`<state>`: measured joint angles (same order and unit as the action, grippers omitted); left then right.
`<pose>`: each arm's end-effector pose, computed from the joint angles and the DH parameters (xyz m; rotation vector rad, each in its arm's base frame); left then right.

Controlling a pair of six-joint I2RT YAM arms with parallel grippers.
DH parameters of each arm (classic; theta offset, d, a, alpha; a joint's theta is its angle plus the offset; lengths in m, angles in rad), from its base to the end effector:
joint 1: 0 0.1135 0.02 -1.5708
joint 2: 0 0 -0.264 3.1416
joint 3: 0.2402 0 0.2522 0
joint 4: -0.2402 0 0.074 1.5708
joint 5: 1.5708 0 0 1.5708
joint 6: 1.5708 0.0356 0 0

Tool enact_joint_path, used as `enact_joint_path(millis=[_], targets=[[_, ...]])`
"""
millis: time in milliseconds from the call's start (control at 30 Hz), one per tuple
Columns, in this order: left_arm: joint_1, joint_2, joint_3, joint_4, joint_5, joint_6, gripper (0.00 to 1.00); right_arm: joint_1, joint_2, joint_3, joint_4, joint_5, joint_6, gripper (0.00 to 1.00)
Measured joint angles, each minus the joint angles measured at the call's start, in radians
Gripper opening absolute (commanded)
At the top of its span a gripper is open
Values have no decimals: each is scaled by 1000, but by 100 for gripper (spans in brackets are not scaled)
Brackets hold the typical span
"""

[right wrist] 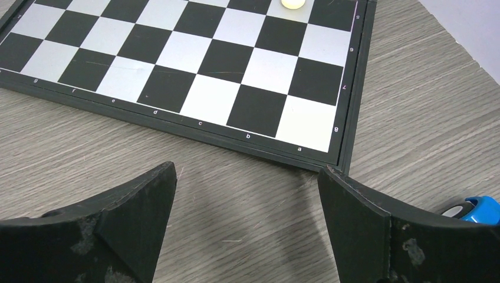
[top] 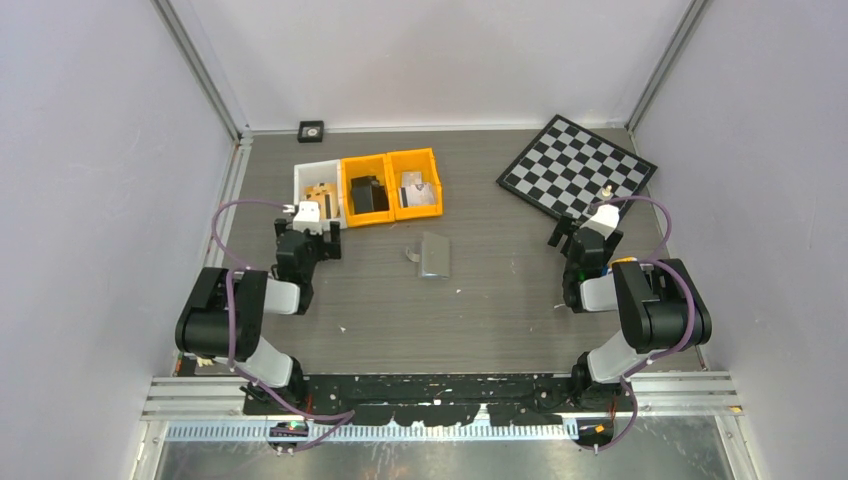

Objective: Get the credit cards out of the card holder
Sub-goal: Reset both arms

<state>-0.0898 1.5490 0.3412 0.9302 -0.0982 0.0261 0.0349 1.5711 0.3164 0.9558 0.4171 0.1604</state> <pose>0.2618 -0.0201 0.1398 0.0386 1.8469 0.0463 0.2554 -0.0055 0.1320 0.3998 1.8072 -0.2535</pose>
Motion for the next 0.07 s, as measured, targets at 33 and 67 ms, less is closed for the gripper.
enact_joint_path(millis=[33, 67], targets=[[0, 0, 0, -6, -3, 0, 100, 0, 0, 0, 0, 0, 0, 95], [0, 0, 0, -9, -5, 0, 100, 0, 0, 0, 0, 0, 0, 95]])
